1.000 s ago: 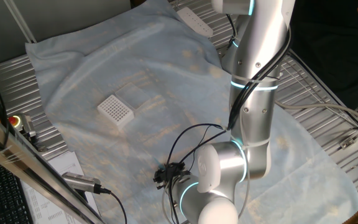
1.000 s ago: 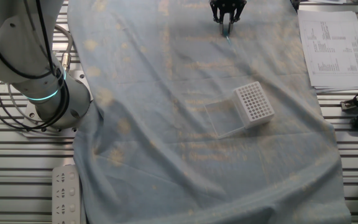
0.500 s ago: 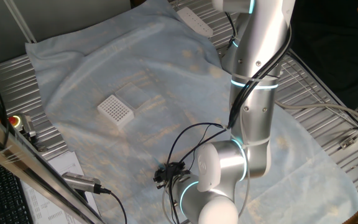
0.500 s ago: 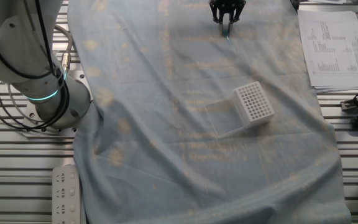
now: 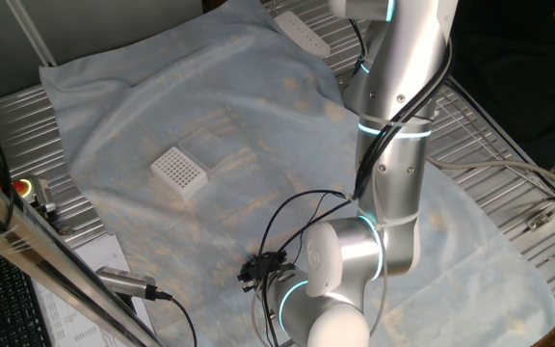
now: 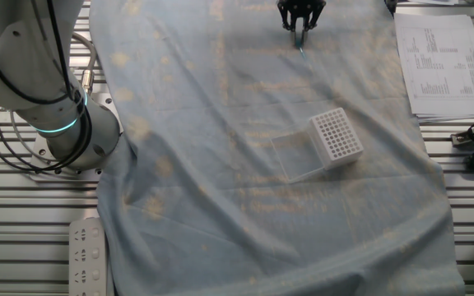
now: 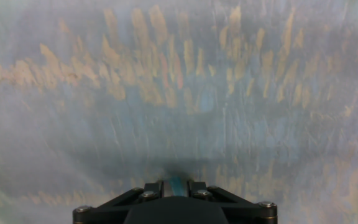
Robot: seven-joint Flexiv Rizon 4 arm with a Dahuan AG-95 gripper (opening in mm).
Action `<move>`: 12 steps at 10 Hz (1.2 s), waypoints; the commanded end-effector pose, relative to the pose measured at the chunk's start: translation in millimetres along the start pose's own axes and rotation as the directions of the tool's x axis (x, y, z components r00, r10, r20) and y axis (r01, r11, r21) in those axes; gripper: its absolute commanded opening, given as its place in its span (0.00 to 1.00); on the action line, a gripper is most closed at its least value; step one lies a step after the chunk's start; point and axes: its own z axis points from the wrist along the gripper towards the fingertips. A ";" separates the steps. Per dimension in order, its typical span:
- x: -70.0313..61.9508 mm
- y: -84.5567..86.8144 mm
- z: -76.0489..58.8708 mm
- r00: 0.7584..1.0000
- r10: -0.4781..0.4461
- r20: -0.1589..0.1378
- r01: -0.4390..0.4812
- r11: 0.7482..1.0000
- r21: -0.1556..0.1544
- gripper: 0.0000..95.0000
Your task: Insert a medium pipette tip into the holder for medium pipette tips
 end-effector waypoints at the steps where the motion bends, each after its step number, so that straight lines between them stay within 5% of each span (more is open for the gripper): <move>1: 0.0 0.3 0.1 1.000 -0.001 0.000 0.001 1.000 0.000 0.00; 4: 4.0 0.0 -3.7 1.000 0.000 0.013 0.000 1.000 0.000 0.00; 9: 33.8 -3.9 -28.0 0.997 -0.004 0.079 0.004 1.000 0.007 0.00; 12: 69.7 -20.2 -43.4 0.988 -0.042 0.149 0.040 0.999 0.013 0.00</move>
